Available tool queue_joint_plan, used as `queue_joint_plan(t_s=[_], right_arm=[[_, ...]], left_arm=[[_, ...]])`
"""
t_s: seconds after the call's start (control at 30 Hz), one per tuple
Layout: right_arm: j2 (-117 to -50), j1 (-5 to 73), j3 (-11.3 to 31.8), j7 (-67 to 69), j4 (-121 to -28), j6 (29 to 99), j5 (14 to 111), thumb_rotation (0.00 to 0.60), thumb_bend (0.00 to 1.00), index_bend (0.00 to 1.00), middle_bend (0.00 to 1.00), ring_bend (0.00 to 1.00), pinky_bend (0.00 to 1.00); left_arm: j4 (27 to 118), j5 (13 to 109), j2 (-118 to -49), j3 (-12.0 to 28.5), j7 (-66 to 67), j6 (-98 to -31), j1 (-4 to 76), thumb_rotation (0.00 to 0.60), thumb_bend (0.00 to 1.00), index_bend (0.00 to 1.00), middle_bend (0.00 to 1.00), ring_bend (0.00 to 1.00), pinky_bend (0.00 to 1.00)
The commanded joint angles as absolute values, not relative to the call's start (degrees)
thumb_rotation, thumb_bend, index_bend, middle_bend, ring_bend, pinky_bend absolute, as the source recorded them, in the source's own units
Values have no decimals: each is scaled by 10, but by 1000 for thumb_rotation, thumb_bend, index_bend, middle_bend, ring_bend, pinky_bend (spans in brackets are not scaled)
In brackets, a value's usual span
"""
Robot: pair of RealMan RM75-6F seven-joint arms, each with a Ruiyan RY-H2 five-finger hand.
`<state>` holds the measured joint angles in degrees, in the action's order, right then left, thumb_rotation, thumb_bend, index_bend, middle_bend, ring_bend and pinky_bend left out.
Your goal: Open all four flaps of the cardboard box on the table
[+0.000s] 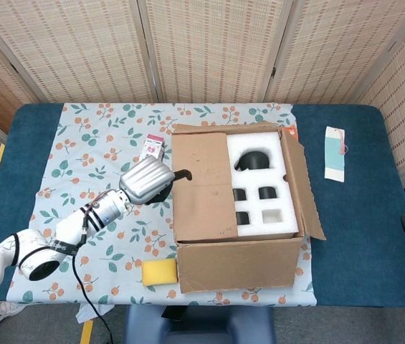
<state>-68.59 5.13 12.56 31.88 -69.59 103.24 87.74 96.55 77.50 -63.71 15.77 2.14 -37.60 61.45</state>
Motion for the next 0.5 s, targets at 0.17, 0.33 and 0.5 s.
queue_joint_plan(t_s=[0.17, 0.33, 0.5], right_arm=[[-675, 46, 128, 366, -690, 1031, 874, 480, 351, 321, 0, 0, 0], [-670, 44, 127, 399, -681, 1025, 873, 479, 351, 321, 0, 0, 0], [-667, 43, 126, 423, -674, 1023, 873, 478, 351, 321, 0, 0, 0]], left_arm=[[911, 722, -692, 166, 45, -321, 678, 600, 1000, 405, 962, 797, 717], [877, 699, -722, 169, 53, -309, 706, 600, 1000, 446, 962, 795, 715], [849, 684, -752, 165, 71, -303, 731, 600, 1000, 467, 962, 795, 715]])
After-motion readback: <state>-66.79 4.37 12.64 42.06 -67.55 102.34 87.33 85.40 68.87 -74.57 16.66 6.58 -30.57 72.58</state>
